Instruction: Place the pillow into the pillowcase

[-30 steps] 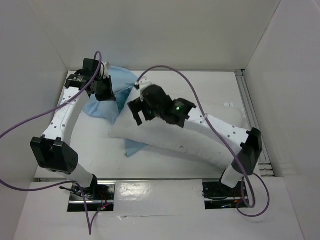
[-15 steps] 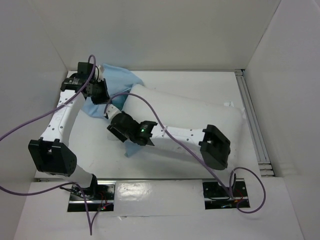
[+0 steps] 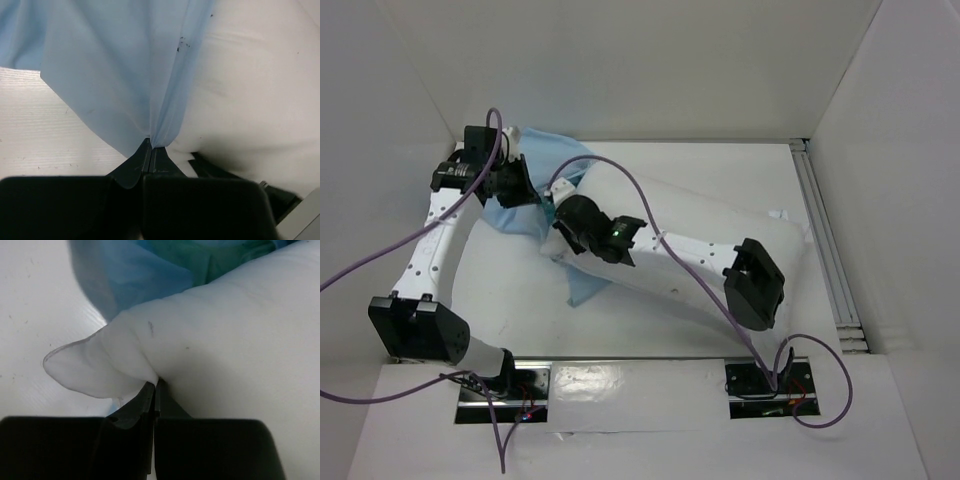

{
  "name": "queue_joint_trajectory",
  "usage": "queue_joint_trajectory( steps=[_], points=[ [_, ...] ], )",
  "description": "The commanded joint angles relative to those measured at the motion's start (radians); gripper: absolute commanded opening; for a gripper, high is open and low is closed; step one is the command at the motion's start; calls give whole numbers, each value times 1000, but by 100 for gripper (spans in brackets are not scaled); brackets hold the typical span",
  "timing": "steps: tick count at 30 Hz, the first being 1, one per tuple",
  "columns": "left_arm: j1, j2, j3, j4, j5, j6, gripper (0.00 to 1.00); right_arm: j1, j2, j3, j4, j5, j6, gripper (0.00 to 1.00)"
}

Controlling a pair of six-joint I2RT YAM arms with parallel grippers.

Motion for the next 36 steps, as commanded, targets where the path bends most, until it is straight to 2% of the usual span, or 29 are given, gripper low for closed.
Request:
queue_joint_trajectory(
  steps=[1, 5, 12, 17, 19, 29, 36],
  points=[
    [13, -61, 4, -16, 12, 8, 0, -117, -79, 70, -6, 35, 84, 0],
    [13, -84, 4, -16, 40, 42, 0, -178, -30, 168, -64, 1, 123, 0],
    [13, -135, 14, -16, 121, 65, 0, -250, 164, 537, -258, -104, 207, 0],
    [4, -145, 47, -16, 172, 74, 0, -260, 304, 625, -303, -103, 252, 0],
    [4, -145, 61, -16, 172, 74, 0, -246, 314, 566, -270, -113, 261, 0],
    [13, -73, 120, -39, 160, 35, 0, -161, 96, 122, -79, -123, 307, 0],
    [13, -54, 120, -30, 230, 15, 0, -135, -30, -112, 163, -180, 355, 0]
  ],
)
